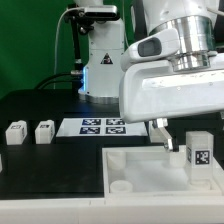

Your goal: Assemble one leg

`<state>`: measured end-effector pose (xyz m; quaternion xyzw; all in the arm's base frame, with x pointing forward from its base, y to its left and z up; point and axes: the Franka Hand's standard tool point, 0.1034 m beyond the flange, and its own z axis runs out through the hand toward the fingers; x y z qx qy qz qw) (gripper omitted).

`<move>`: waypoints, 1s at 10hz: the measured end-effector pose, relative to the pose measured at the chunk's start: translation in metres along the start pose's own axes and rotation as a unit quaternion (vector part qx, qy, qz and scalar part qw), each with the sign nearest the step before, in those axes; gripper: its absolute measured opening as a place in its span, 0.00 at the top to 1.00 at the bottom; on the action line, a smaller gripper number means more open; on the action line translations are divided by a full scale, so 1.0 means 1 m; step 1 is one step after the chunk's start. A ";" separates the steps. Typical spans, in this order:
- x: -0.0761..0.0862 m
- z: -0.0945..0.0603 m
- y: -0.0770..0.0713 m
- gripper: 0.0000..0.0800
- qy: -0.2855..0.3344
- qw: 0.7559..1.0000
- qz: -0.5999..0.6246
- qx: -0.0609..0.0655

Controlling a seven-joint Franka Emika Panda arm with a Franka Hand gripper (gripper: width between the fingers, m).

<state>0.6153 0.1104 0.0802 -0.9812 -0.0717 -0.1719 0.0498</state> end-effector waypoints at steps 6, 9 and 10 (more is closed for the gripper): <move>0.010 0.001 -0.010 0.19 -0.145 0.989 0.021 0.030; 0.011 0.002 -0.008 0.47 -0.144 0.989 0.021 0.028; 0.010 0.002 -0.005 0.62 -0.144 0.989 0.023 0.027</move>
Offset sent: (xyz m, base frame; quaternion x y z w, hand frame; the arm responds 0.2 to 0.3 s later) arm 0.0059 -0.0017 -0.0006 -0.0006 -0.2812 0.0158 0.9595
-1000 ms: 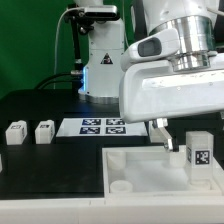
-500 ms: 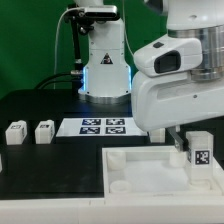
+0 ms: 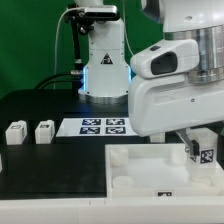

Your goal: Assemble one leg

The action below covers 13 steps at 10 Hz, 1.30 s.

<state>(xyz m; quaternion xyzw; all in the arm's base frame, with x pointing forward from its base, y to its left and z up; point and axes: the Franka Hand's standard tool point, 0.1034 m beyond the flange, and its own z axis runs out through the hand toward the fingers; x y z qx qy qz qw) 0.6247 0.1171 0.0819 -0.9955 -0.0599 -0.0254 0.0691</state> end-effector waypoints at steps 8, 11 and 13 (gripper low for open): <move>0.004 0.004 0.013 0.62 0.018 0.962 0.272 -0.011; 0.002 0.003 0.021 0.62 0.023 0.891 0.453 -0.015; 0.002 0.003 0.017 0.62 0.026 0.833 0.553 -0.013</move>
Offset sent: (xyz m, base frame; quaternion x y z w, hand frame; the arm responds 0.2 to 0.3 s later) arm 0.0090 0.0032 -0.0062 -0.0005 -0.0165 0.0533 0.9984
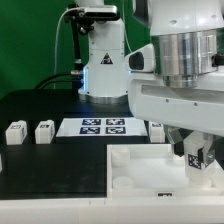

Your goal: Assemble one leg

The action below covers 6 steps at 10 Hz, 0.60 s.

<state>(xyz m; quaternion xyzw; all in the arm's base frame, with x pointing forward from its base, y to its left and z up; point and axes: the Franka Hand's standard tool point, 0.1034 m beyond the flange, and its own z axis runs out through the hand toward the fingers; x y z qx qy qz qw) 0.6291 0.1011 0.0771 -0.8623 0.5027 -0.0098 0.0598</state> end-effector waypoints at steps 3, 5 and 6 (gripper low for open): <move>-0.007 0.002 -0.001 0.63 -0.011 0.986 0.168 0.003; -0.007 0.002 -0.001 0.63 -0.013 0.979 0.201 0.003; -0.007 0.002 -0.001 0.63 -0.013 0.980 0.198 0.003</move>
Offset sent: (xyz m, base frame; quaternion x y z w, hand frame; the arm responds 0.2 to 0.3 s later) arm -0.0010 -0.0004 -0.0020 0.0096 0.0045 0.2716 0.9624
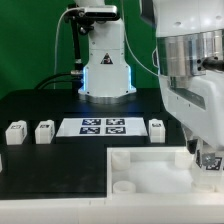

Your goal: Assemble one leg

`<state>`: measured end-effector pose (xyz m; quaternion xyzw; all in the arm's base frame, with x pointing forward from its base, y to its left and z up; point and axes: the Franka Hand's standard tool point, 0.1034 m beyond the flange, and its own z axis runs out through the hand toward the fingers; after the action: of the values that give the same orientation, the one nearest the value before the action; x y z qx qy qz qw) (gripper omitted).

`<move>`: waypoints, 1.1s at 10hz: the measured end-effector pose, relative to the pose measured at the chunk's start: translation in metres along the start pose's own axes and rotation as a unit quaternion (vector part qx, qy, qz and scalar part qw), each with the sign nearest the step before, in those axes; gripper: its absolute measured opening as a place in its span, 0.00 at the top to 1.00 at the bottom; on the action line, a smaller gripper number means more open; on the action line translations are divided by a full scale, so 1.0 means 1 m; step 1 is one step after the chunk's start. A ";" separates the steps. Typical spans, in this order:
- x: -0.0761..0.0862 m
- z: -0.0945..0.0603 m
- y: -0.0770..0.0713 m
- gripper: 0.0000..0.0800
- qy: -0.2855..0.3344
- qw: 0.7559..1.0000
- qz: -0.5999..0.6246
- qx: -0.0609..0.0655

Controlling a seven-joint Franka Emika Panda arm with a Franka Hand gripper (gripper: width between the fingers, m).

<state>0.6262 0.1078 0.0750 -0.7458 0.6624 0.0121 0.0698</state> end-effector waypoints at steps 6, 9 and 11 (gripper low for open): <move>-0.015 -0.001 -0.001 0.20 0.001 0.970 -0.242 -0.001; -0.014 -0.003 -0.003 0.19 0.008 0.900 -0.437 -0.005; -0.006 0.001 -0.003 0.19 0.016 0.831 -0.556 -0.008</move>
Offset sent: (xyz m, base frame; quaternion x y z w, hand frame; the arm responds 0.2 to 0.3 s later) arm -0.0069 0.0248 0.0149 -0.0303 0.0461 -0.1996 0.9783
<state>0.6286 0.1146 0.0749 -0.9888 0.1368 -0.0349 0.0481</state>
